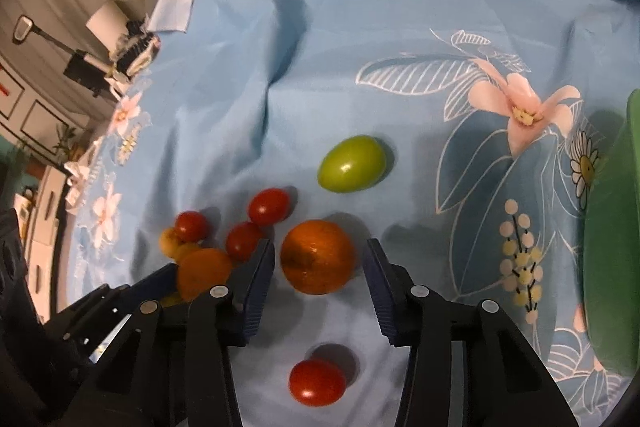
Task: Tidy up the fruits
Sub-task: 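Grasp the orange with the right tool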
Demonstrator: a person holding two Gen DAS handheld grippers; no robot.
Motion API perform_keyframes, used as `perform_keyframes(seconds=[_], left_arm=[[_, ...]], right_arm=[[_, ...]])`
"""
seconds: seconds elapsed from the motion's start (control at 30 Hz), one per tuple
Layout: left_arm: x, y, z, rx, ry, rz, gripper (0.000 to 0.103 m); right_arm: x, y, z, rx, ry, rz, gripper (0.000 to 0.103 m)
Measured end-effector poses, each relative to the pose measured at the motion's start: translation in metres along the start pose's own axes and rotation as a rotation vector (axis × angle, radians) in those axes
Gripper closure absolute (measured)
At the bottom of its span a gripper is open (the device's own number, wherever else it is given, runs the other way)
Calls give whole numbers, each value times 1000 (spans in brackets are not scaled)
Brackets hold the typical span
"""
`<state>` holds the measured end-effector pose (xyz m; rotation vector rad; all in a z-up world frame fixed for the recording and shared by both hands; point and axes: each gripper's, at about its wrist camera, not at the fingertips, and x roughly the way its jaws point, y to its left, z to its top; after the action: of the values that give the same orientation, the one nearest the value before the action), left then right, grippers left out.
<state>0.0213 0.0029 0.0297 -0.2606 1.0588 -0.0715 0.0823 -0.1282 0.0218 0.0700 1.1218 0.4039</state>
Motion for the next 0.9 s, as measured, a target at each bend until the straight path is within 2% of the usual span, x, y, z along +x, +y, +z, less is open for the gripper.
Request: perform_keyframes(seconds=[0.13, 0.2, 0.3, 0.57, 0.7, 0.9], left_arm=[[3, -2, 0, 20, -18, 15, 51], [5, -4, -1, 35, -27, 32, 55], [8, -7, -1, 58, -39, 49, 56], [-1, -7, 0, 39, -48, 7, 58], [-25, -20, 6, 54, -112, -19, 58], [-57, -48, 18, 80, -214, -82, 58]], right_arm=[[6, -1, -1, 2, 8, 21, 55], [9, 1, -2, -3, 12, 25, 55], [13, 4, -4, -12, 16, 20, 59], [-1, -1, -5, -1, -22, 27, 61], [-31, -8, -2, 29, -92, 67, 61], [-89, -30, 2, 75, -244, 37, 61]])
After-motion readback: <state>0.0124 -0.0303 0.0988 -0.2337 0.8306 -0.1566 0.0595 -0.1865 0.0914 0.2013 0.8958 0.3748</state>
